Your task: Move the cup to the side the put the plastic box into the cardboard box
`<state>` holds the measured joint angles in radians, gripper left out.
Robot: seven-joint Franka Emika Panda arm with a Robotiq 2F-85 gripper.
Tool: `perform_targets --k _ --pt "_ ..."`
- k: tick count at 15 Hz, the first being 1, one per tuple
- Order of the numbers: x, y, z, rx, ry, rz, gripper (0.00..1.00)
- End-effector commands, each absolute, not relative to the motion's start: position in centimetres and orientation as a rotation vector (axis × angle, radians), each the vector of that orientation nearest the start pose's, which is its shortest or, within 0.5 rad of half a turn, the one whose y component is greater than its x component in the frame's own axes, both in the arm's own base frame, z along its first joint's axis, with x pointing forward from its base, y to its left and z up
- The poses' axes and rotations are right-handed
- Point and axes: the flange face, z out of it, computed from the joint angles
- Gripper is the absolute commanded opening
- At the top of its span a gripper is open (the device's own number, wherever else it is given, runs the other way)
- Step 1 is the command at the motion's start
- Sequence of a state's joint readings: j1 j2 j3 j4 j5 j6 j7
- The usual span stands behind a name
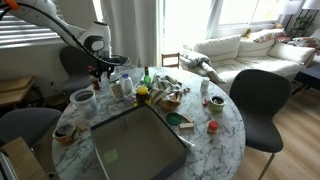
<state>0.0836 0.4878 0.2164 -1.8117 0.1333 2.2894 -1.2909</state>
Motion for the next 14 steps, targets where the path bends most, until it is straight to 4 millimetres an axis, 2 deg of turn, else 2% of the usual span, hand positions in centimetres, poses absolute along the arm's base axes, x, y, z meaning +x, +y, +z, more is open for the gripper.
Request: perform_targets --k 1,5,9,14 --pt "63.0 18.7 27.2 -2.151 -2.001 -0.159 0.31" --pt "63.2 19.1 27.7 -2.146 -2.010 -0.168 0.01" --pt "63.4 19.4 28.1 -2.140 -2.024 -0.175 0.02" --pt "63.4 19.2 29.6 -2.157 -2.040 -0.184 0.02"
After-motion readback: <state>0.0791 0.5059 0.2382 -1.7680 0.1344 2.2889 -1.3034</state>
